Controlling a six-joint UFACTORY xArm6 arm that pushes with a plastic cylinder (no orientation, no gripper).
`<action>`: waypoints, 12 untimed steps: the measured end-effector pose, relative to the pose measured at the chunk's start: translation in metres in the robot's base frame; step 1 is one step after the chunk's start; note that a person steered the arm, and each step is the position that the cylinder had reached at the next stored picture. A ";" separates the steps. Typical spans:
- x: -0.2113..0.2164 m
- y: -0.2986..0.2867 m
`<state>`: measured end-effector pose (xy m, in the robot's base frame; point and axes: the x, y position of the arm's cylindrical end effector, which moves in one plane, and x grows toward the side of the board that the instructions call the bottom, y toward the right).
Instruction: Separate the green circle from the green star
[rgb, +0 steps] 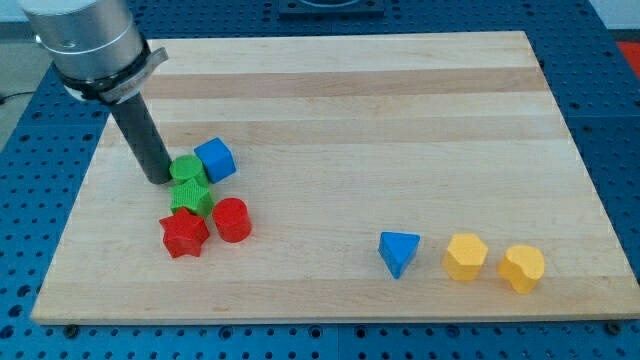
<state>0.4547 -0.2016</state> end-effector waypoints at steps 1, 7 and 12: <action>0.000 0.015; 0.074 0.004; 0.004 0.060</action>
<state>0.4589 -0.1420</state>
